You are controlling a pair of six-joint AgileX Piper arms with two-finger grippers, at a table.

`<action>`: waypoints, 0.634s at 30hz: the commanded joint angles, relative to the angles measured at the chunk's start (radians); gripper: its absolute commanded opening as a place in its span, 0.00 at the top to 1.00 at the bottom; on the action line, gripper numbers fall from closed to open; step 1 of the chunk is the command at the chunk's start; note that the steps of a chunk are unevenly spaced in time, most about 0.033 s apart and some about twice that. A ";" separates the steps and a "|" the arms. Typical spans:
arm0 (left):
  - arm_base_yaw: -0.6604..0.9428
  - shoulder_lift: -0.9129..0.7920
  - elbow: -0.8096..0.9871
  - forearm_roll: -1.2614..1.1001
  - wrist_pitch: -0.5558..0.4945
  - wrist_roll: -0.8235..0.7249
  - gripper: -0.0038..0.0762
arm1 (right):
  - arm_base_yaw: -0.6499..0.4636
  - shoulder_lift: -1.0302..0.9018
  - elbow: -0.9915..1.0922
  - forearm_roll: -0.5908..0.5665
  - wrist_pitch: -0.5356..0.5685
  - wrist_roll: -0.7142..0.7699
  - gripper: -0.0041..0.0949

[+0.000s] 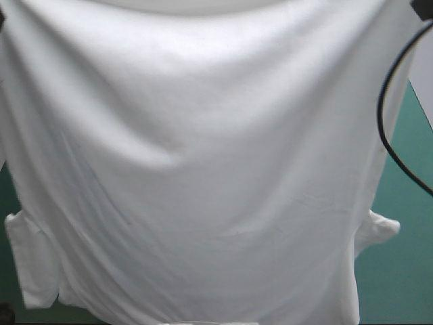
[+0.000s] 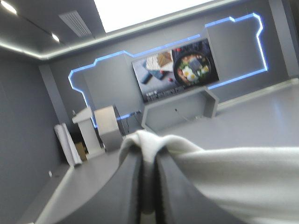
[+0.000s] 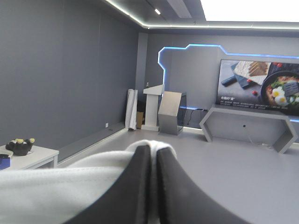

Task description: Fold the cloth

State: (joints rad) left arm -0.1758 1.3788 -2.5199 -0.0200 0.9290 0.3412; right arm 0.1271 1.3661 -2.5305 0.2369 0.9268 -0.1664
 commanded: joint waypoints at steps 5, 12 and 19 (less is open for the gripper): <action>-0.001 0.136 -0.005 -0.054 -0.242 -0.003 0.96 | 0.001 0.154 -0.004 0.092 -0.289 -0.009 0.97; -0.001 0.152 -0.008 -0.028 -0.296 -0.007 0.96 | 0.001 0.167 -0.070 0.082 -0.346 -0.018 0.97; -0.001 0.151 -0.066 -0.016 -0.291 -0.007 0.96 | -0.003 0.162 -0.162 0.067 -0.303 -0.018 0.97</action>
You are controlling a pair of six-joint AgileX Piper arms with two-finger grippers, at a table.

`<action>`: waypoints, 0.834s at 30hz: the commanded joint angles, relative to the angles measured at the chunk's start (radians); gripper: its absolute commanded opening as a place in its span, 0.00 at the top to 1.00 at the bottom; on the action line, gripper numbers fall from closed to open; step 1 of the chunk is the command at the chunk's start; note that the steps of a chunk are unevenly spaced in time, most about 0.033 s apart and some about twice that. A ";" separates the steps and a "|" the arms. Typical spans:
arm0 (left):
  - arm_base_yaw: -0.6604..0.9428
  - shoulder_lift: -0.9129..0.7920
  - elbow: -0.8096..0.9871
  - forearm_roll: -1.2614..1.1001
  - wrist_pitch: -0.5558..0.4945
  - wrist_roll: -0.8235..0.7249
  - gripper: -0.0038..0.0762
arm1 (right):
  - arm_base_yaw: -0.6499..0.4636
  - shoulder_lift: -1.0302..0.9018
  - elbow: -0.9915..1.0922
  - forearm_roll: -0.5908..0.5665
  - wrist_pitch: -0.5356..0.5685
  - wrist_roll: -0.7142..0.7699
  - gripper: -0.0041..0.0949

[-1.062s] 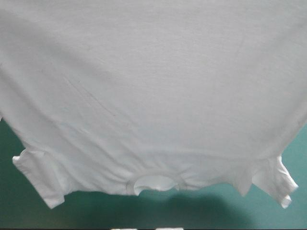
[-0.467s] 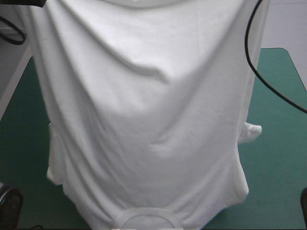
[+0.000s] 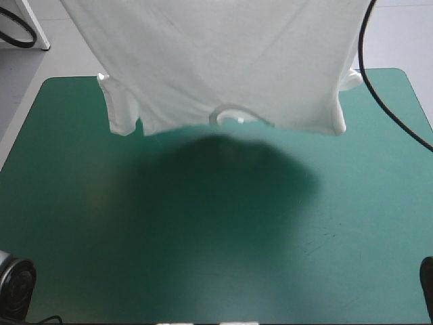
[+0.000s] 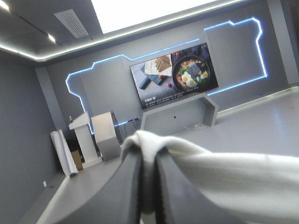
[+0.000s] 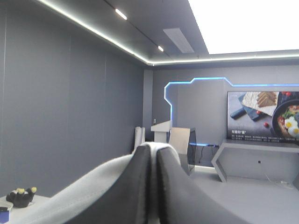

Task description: Fold the cloth

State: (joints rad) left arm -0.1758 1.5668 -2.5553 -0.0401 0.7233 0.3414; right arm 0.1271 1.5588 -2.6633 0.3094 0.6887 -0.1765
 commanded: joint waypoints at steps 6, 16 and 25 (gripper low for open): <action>-0.001 0.005 -0.004 0.009 0.037 -0.007 0.96 | -0.003 0.047 -0.028 -0.052 0.121 0.066 0.97; -0.001 0.209 0.235 -0.069 0.139 -0.025 0.96 | -0.003 0.422 -0.028 -0.135 0.509 0.176 0.97; -0.001 0.388 0.487 -0.228 0.185 -0.051 0.96 | 0.004 0.594 0.010 -0.025 0.564 0.184 0.97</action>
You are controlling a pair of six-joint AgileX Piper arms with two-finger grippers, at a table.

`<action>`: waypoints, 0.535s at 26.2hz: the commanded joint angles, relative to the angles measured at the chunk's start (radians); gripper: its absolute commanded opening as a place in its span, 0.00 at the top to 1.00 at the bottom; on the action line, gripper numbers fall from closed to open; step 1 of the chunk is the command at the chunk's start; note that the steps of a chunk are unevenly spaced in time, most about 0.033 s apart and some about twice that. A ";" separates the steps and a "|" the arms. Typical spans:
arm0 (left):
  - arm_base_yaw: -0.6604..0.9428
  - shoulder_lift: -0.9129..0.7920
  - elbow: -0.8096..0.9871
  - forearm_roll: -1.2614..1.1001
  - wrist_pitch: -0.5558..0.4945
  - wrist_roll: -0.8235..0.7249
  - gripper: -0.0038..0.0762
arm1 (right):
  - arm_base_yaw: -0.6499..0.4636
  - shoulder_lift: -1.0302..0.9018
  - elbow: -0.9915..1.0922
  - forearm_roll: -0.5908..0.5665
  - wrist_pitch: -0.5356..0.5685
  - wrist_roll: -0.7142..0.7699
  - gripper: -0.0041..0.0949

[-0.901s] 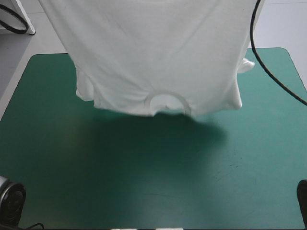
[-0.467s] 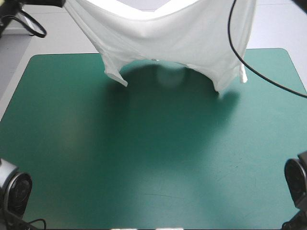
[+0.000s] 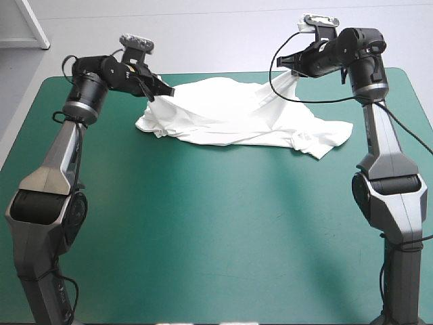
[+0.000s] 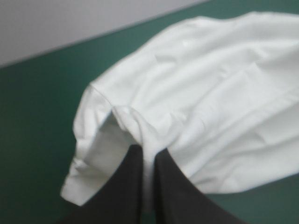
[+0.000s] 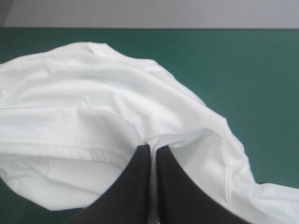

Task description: Fold the cloth

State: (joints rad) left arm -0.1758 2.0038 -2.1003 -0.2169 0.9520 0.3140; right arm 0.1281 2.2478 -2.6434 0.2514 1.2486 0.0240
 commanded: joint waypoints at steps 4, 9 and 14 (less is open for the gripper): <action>-0.001 -0.066 0.173 -0.064 -0.023 -0.038 0.96 | 0.003 -0.179 0.164 -0.005 0.006 -0.024 0.97; -0.001 -0.190 0.418 -0.068 -0.024 -0.053 0.96 | 0.003 -0.444 0.614 -0.088 0.001 -0.069 0.97; -0.001 -0.550 0.850 -0.080 -0.049 -0.080 0.96 | 0.003 -0.805 1.139 -0.166 0.002 -0.095 0.97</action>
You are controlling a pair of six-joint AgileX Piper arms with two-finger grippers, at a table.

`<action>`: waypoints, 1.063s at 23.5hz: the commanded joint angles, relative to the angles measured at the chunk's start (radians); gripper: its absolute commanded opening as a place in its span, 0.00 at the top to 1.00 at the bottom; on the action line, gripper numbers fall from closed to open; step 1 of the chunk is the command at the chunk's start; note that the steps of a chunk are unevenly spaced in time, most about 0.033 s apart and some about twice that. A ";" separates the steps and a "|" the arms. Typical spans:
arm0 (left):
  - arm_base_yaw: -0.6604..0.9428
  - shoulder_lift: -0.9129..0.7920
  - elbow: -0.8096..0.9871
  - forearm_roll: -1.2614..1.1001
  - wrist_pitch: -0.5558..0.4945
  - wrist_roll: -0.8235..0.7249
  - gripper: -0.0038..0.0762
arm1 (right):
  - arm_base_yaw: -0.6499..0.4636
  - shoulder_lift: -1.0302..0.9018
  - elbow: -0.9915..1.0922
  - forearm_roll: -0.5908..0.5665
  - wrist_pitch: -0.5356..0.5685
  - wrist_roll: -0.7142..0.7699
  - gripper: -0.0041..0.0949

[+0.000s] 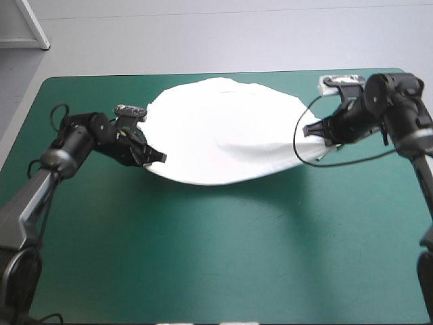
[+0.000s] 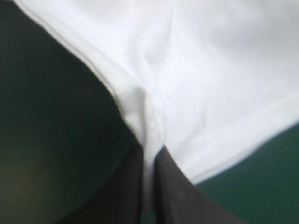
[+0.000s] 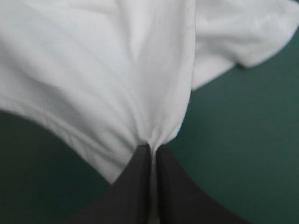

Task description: Fold the cloth

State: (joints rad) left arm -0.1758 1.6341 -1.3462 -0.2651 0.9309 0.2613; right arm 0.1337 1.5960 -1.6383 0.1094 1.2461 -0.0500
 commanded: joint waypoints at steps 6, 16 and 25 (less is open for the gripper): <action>-0.001 -0.635 0.454 0.095 0.280 -0.125 0.96 | -0.002 -0.560 0.664 -0.022 0.005 -0.010 0.97; -0.001 -0.719 0.638 0.127 0.358 -0.147 0.96 | -0.002 -0.777 1.087 0.093 0.007 0.035 0.97; -0.001 -0.722 0.721 0.149 0.358 -0.129 0.95 | 0.002 -0.799 1.152 0.191 0.007 -0.044 0.95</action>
State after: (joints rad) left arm -0.1758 0.9189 -0.6120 -0.1247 1.2269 0.1175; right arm 0.1356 0.8011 -0.4659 0.2649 1.2191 -0.0431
